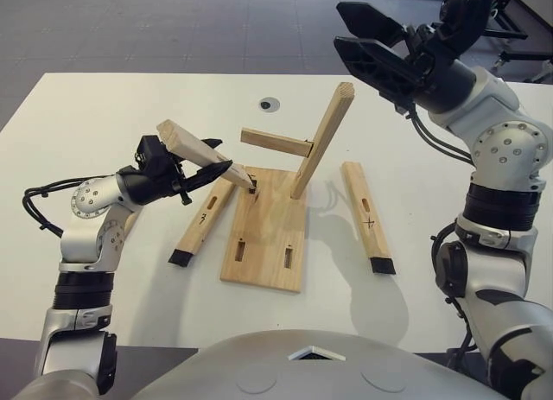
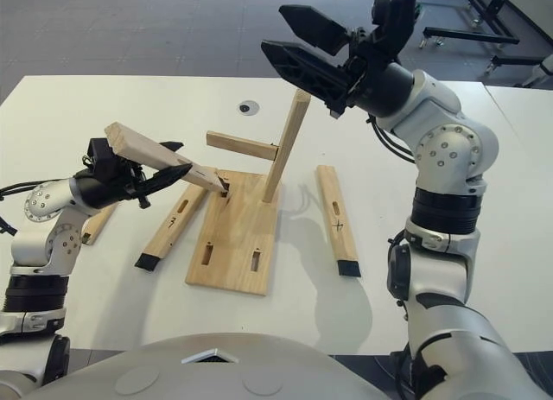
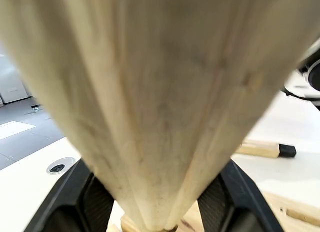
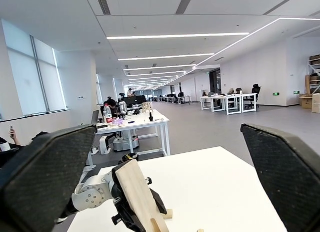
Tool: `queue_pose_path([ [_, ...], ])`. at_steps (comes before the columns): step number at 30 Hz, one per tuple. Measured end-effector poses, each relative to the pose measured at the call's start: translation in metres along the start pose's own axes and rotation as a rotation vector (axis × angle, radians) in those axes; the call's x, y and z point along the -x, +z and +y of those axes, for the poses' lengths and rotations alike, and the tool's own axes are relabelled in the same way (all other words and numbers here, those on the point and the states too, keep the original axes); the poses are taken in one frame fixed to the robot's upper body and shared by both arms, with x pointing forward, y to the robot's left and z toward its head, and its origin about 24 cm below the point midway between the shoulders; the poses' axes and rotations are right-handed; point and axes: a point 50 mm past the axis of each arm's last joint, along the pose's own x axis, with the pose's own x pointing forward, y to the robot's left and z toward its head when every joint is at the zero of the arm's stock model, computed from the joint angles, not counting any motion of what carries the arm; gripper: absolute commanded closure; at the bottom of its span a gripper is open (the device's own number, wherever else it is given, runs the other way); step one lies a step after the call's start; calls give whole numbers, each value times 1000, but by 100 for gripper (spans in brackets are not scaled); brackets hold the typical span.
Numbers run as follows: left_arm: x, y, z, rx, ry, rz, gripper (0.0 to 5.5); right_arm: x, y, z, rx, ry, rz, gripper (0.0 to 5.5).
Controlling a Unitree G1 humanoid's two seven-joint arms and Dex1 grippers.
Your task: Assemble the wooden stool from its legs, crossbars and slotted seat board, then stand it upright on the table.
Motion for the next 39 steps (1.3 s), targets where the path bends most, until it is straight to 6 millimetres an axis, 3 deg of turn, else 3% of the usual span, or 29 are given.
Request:
queue_pose_path([
  [14, 2, 21, 29, -81, -230, 131, 347, -7, -8, 5, -50, 41, 59, 20],
  [31, -2, 21, 22, -36, -388, 182, 347, -4, -21, 3, -71, 36, 116, 20],
  [39, -1, 17, 27, 16, -353, 162, 347, -3, -24, 2, -72, 28, 131, 20],
])
